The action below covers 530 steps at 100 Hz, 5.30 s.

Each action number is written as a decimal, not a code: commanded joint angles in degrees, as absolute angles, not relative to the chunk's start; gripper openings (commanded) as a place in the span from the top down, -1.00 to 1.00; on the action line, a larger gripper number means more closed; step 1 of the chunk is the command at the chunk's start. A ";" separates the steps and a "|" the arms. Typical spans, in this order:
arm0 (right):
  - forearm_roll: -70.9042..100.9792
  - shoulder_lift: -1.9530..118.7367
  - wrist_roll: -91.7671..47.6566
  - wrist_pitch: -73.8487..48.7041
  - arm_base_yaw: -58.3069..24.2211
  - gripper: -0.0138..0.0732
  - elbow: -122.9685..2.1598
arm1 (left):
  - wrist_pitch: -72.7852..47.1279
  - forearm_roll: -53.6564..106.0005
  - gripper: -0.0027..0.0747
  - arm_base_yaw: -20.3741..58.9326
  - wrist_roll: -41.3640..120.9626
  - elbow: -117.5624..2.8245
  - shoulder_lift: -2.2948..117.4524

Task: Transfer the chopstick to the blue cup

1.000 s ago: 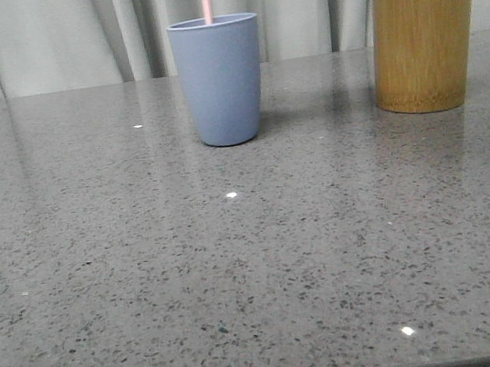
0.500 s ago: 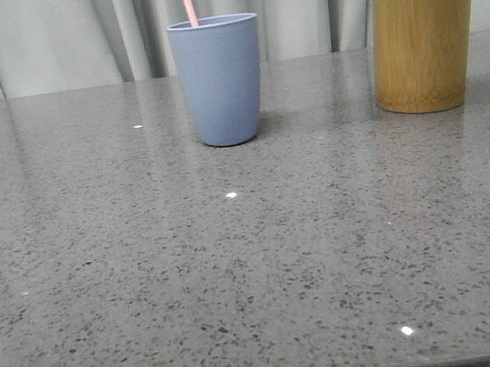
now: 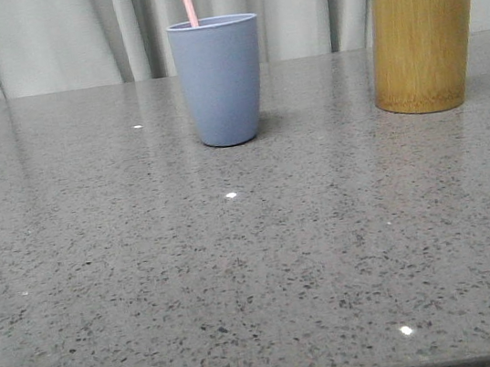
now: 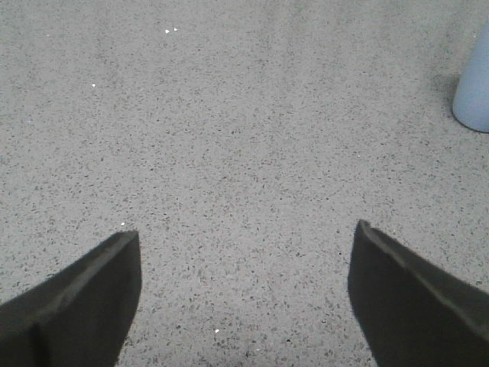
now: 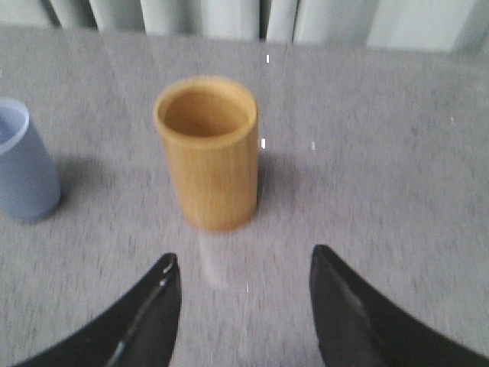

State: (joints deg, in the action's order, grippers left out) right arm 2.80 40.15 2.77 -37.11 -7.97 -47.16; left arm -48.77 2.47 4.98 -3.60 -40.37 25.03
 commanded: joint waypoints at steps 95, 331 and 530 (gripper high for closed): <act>2.09 26.56 2.31 -46.15 -7.44 0.84 -44.76 | -45.09 3.05 0.98 4.92 -4.29 -41.67 25.50; 2.09 26.56 2.31 -46.37 -7.44 0.84 -44.76 | 0.00 -1.38 0.98 4.83 -3.86 0.58 -2.15; -0.34 -1.62 2.30 3.37 -4.50 0.84 1.59 | 0.00 -1.38 0.98 4.83 -3.86 0.58 -2.15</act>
State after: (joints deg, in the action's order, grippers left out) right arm -0.42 -0.58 2.77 -0.77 -4.80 1.58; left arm -4.78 -1.77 4.94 -3.60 0.15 -0.21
